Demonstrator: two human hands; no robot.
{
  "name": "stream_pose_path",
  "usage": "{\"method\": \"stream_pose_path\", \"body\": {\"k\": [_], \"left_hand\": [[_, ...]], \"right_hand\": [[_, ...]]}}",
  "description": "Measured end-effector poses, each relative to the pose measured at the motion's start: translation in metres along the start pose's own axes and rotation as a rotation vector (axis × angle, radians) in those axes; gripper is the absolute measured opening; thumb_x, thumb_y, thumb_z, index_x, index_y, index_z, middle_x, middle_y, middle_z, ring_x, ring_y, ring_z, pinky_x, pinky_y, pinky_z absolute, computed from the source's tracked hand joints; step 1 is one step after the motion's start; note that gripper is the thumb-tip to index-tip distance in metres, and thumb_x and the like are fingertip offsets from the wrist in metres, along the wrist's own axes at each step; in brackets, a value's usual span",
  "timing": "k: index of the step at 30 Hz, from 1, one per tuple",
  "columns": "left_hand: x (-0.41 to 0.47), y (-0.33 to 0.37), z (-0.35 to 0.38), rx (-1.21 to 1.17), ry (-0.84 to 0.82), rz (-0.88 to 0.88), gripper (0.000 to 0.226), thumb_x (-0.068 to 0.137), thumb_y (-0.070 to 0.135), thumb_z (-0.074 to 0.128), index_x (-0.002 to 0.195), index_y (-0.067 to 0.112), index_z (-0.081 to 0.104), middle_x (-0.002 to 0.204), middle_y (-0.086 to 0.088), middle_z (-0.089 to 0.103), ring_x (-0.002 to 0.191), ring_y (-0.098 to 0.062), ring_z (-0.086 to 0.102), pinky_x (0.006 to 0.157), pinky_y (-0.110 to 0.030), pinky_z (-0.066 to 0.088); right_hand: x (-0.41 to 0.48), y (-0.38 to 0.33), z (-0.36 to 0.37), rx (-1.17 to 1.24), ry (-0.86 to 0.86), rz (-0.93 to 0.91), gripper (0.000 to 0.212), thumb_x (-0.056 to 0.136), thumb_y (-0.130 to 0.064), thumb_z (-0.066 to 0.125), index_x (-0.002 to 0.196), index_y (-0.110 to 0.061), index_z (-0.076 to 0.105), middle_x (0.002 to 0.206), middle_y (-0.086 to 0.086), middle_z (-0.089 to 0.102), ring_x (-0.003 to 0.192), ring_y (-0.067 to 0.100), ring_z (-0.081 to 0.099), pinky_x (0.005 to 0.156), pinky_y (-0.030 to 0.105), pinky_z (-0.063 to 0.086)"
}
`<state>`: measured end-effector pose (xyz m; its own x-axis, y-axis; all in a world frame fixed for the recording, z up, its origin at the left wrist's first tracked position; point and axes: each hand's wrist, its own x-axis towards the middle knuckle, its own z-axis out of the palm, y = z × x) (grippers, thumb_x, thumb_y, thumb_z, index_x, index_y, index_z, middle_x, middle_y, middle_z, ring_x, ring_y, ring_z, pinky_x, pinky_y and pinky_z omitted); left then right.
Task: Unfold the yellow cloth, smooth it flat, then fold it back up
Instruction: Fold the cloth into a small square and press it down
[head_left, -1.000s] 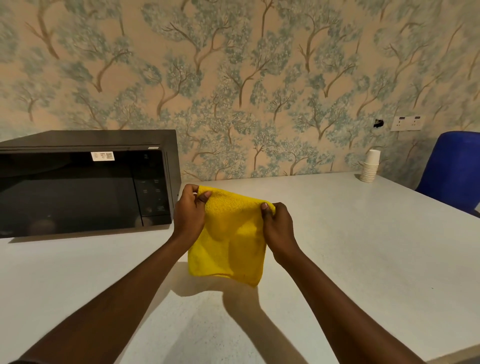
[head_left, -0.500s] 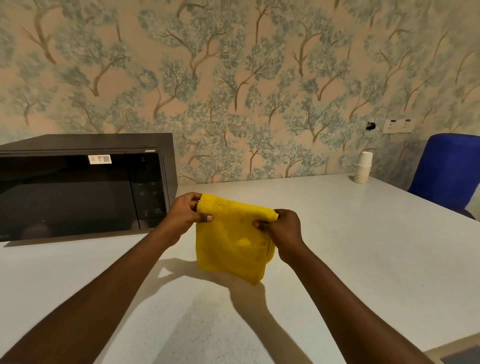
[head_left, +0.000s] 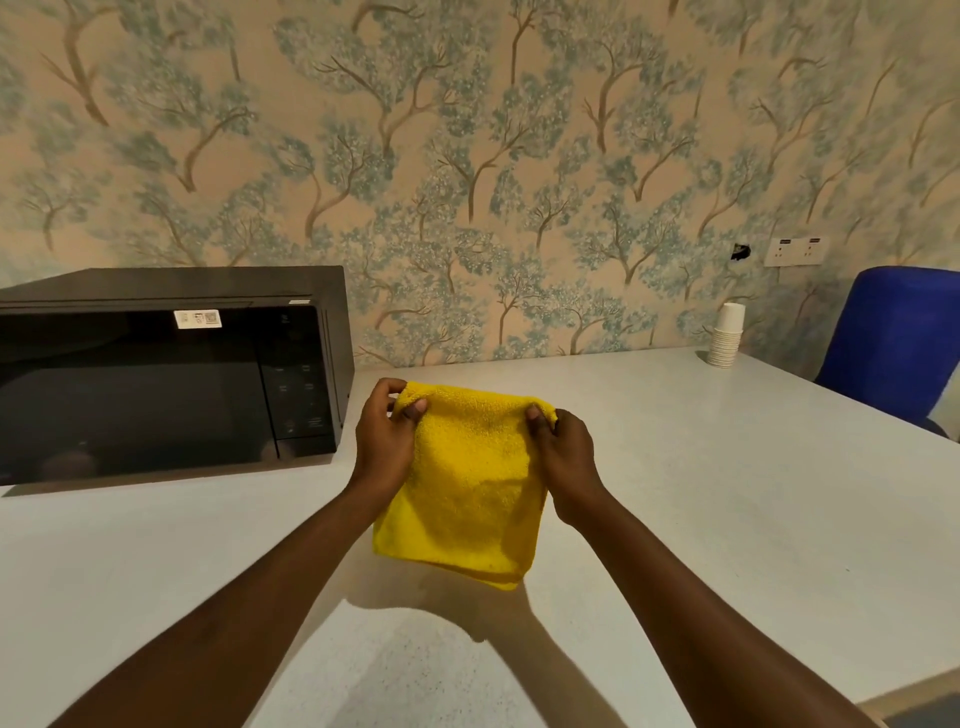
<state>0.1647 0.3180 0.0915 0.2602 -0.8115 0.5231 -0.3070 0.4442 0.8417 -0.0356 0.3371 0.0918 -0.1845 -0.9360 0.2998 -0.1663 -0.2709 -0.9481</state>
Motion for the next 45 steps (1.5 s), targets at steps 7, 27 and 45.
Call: {"method": "stream_pose_path", "body": {"k": [7, 27, 45], "left_hand": [[-0.002, -0.009, 0.002, 0.03, -0.011, -0.013, 0.021, 0.093, 0.028, 0.052, 0.11, 0.016, 0.045, 0.095, -0.007, 0.056, 0.086, -0.023, 0.055, 0.076, -0.041, 0.046], [0.039, -0.035, 0.062, -0.337, -0.267, -0.454, 0.036, 0.069, -0.007, 0.073, 0.101, 0.01, 0.065, 0.097, -0.011, 0.068, 0.086, -0.027, 0.066, 0.073, -0.034, 0.054], [0.217, -0.099, 0.214, -0.158, -0.196, -0.239, 0.033, 0.069, -0.016, 0.067, 0.095, 0.003, 0.067, 0.084, -0.005, 0.067, 0.077, -0.02, 0.061, 0.06, -0.019, 0.052]], "right_hand": [[0.009, 0.008, -0.009, 0.01, -0.239, 0.184, 0.035, 0.056, -0.001, 0.086, 0.086, -0.005, 0.07, 0.094, 0.018, 0.07, 0.09, 0.035, 0.064, 0.08, 0.047, 0.054], [0.082, 0.036, -0.043, -0.159, -0.154, 0.191, 0.017, 0.077, -0.021, 0.074, 0.085, -0.007, 0.069, 0.088, 0.018, 0.069, 0.082, 0.036, 0.064, 0.064, 0.045, 0.057], [0.336, 0.091, -0.066, -0.043, -0.299, 0.089, 0.01, 0.08, 0.001, 0.067, 0.09, 0.001, 0.07, 0.088, 0.021, 0.065, 0.081, 0.03, 0.059, 0.069, 0.045, 0.053]]}}
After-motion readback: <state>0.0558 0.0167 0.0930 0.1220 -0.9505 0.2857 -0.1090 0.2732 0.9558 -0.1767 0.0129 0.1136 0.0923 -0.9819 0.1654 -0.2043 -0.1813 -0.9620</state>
